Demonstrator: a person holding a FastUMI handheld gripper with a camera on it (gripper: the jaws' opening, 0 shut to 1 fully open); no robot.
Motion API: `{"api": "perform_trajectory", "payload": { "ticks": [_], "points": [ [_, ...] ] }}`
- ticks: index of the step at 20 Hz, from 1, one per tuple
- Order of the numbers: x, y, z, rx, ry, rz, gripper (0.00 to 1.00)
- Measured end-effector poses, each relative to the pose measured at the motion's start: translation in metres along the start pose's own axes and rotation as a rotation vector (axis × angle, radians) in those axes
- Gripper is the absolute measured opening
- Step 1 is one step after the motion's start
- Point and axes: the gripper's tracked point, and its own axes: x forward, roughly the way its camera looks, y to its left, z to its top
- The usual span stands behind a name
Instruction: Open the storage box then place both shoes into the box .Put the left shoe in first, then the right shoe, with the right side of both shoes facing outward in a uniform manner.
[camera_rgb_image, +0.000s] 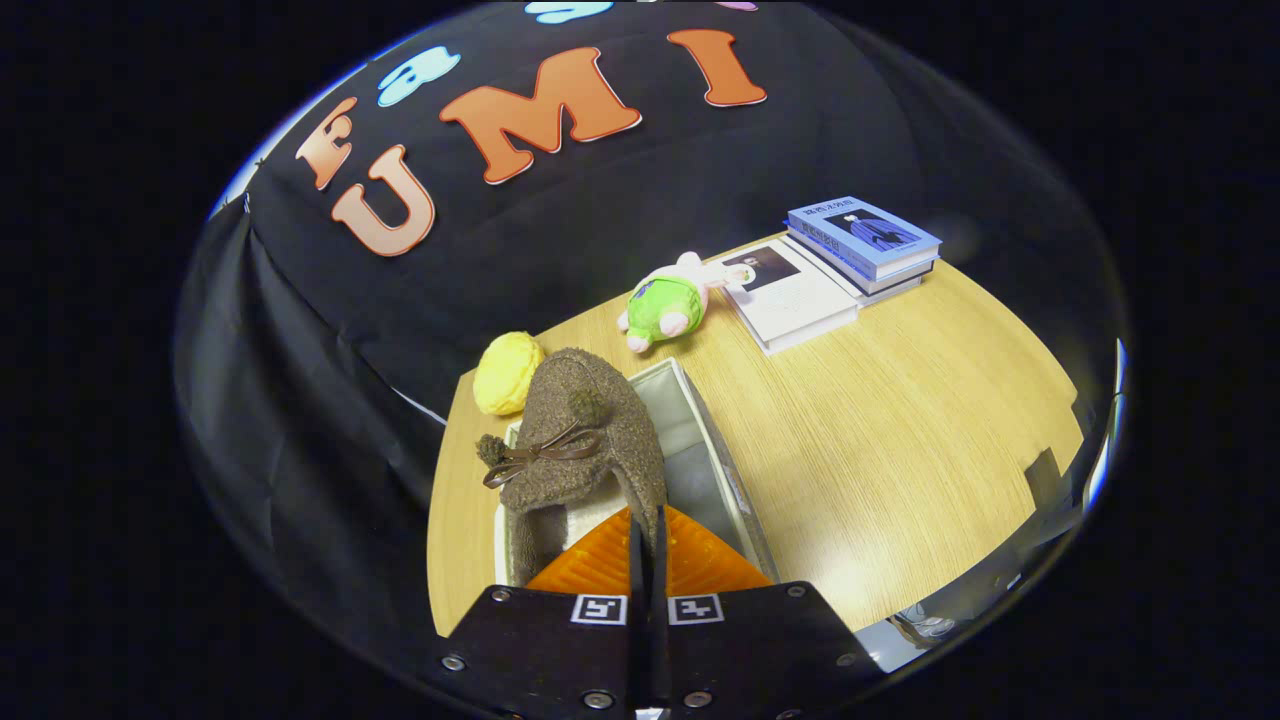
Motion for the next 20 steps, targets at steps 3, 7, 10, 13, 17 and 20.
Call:
{"api": "perform_trajectory", "payload": {
  "ticks": [3, 7, 10, 13, 17, 20],
  "points": [
    [0.016, -0.007, -0.01, -0.03, 0.015, -0.055, 0.01],
    [0.028, -0.006, -0.022, -0.025, 0.044, -0.067, 0.06],
    [0.021, 0.011, -0.008, -0.005, 0.021, 0.004, 0.29],
    [0.007, 0.008, 0.012, -0.063, -0.032, -0.005, 0.8],
    [-0.014, -0.001, 0.042, -0.118, -0.114, -0.023, 0.99],
    [-0.033, -0.004, 0.062, -0.151, -0.164, -0.015, 0.99]
  ]
}}
